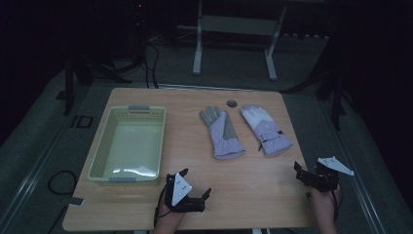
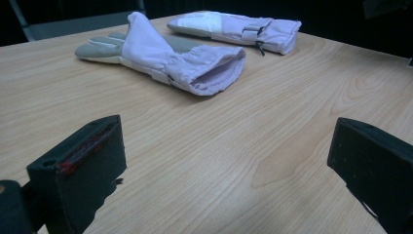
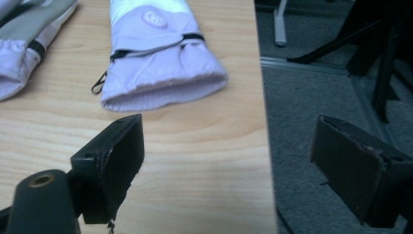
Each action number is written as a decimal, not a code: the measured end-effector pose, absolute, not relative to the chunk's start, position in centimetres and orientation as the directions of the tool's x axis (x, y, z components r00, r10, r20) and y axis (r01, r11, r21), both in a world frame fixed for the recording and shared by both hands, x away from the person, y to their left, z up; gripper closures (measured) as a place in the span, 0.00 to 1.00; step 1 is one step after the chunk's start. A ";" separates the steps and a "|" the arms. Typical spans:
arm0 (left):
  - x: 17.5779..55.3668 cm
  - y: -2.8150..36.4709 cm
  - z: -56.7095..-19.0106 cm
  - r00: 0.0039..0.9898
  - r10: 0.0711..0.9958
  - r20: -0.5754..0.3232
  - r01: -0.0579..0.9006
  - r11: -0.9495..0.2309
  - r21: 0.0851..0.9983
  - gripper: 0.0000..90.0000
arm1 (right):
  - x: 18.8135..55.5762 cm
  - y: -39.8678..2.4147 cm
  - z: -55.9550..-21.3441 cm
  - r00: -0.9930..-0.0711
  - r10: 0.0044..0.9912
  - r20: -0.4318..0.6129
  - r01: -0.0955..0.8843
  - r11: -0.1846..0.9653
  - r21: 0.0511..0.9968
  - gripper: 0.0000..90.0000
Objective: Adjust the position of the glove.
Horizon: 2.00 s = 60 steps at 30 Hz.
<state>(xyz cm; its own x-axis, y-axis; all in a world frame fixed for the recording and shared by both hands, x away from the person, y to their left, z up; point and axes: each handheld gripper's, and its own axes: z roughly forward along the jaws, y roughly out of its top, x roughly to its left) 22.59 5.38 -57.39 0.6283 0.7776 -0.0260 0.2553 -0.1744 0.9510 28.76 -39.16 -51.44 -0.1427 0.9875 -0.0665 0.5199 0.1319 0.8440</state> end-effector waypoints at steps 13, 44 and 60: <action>22.7 5.4 -57.4 0.628 0.778 -0.031 0.262 -0.174 0.949 0.01 | 30.2 -38.8 -46.0 -0.194 0.981 -0.014 0.505 0.112 0.856 0.16; 22.7 5.4 -57.4 0.632 0.774 -0.030 0.260 -0.175 0.950 0.01 | 35.1 -28.9 -40.4 -0.445 0.895 -0.016 0.477 0.253 0.842 0.12; 22.7 5.4 -57.4 0.647 0.761 -0.034 0.258 -0.177 0.950 0.01 | 38.6 -22.6 -41.9 -0.524 0.852 -0.026 0.517 0.342 0.785 0.16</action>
<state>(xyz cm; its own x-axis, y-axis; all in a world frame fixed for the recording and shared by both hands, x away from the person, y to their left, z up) 22.69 5.39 -57.38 0.6473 0.7615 -0.0340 0.2577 -0.1766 0.9500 38.62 -22.57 -41.90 -0.5236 0.8516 -0.0258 0.5172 0.3418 0.7847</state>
